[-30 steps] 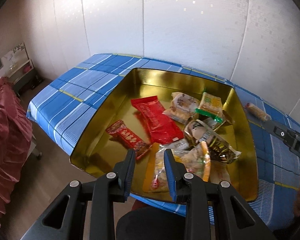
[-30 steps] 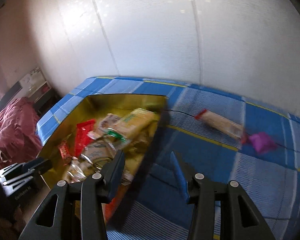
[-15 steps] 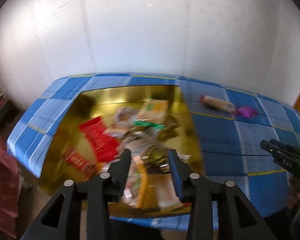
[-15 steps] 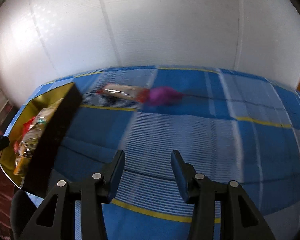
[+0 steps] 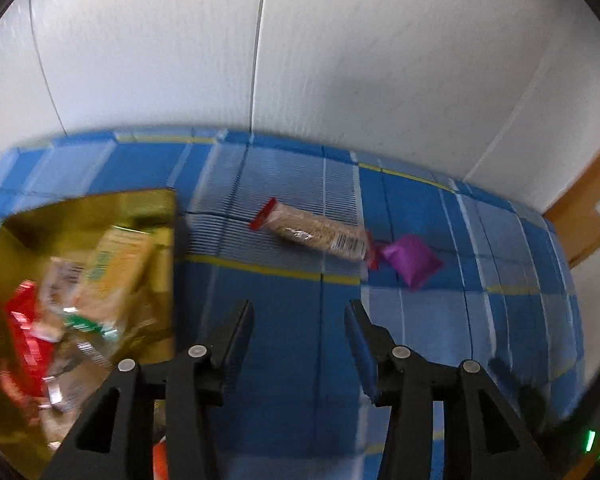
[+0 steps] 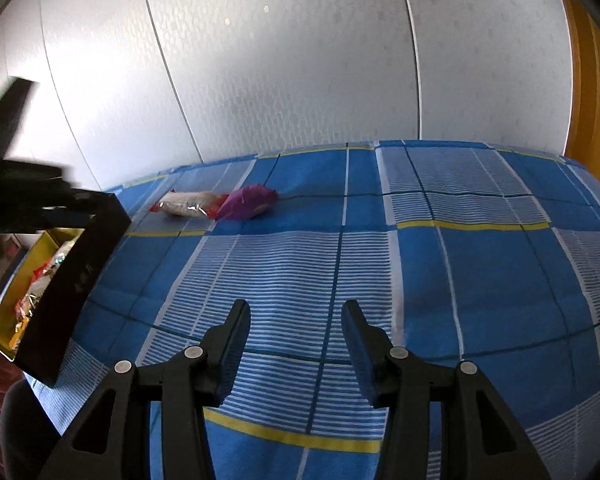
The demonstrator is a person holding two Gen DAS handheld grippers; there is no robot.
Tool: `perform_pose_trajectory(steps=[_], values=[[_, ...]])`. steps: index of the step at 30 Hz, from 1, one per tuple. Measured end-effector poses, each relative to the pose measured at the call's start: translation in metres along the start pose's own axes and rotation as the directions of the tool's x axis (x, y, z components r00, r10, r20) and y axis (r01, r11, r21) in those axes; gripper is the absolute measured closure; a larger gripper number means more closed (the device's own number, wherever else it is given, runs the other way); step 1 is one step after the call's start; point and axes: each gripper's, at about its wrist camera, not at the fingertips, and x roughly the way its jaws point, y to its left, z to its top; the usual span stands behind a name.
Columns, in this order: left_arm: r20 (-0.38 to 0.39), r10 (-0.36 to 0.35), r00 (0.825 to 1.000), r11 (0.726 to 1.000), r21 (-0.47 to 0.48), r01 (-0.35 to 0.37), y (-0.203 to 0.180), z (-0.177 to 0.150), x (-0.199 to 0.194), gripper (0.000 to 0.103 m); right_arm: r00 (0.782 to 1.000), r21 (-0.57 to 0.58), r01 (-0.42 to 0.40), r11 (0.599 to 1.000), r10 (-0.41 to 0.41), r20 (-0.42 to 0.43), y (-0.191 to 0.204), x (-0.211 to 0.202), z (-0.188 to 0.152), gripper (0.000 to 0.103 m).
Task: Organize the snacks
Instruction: 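Reach the left gripper to the grain bar and grasp it, then lift the grain bar with left while right grasps the purple pouch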
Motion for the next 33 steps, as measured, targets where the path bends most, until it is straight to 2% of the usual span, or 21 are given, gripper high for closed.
perform_pose_trajectory(steps=[4, 9, 12, 19, 21, 25, 28, 29, 30, 31, 33], values=[[-0.082, -0.017, 0.996, 0.990, -0.138, 0.005, 0.004, 0.023, 0.042, 0.055, 1.000, 0.012, -0.019, 1.000, 0.019, 0.006, -0.003, 0.004, 0.000, 0.054], [-0.123, -0.014, 0.992, 0.961, -0.275, -0.020, 0.007, 0.040, 0.077, 0.045, 0.999, 0.007, -0.047, 0.999, 0.047, 0.001, -0.002, 0.011, 0.002, 0.054], [-0.092, 0.001, 0.996, 0.957, -0.288, -0.028, 0.003, 0.050, 0.082, 0.037, 0.998, 0.023, -0.066, 0.998, 0.066, -0.007, -0.005, 0.014, 0.002, 0.054], [-0.073, 0.005, 0.997, 0.952, -0.304, -0.027, -0.005, 0.064, 0.091, 0.034, 0.994, 0.086, -0.098, 0.991, 0.101, -0.028, -0.011, 0.019, 0.001, 0.054], [-0.053, 0.025, 0.998, 0.946, -0.322, -0.041, -0.005, 0.068, 0.087, 0.030, 0.994, 0.097, -0.104, 0.990, 0.106, -0.026, -0.012, 0.020, 0.001, 0.054], [-0.107, 0.046, 0.993, 0.946, -0.316, -0.078, -0.008, 0.074, 0.099, 0.028, 0.994, 0.100, -0.104, 0.990, 0.107, -0.025, -0.011, 0.020, 0.001, 0.054], [-0.120, 0.102, 0.988, 0.961, -0.246, -0.129, -0.022, 0.076, 0.112, 0.030, 0.994, 0.101, -0.106, 0.989, 0.109, -0.025, -0.011, 0.020, 0.001, 0.054], [-0.129, 0.121, 0.984, 0.966, -0.211, -0.146, -0.026, 0.076, 0.116, 0.038, 0.994, 0.101, -0.107, 0.989, 0.110, -0.025, -0.011, 0.020, 0.001, 0.054], [-0.113, 0.168, 0.979, 0.972, -0.150, -0.184, -0.034, 0.075, 0.116, 0.061, 0.993, 0.102, -0.108, 0.989, 0.111, -0.025, -0.011, 0.020, 0.001, 0.054], [-0.099, 0.168, 0.981, 0.981, -0.085, -0.177, -0.042, 0.073, 0.117, 0.071, 0.993, 0.103, -0.109, 0.989, 0.112, -0.025, -0.012, 0.020, 0.001, 0.054], [-0.085, 0.144, 0.986, 0.990, 0.000, -0.144, -0.051, 0.065, 0.113, 0.074, 0.993, 0.106, -0.112, 0.988, 0.115, -0.024, -0.013, 0.020, 0.002, 0.054]])
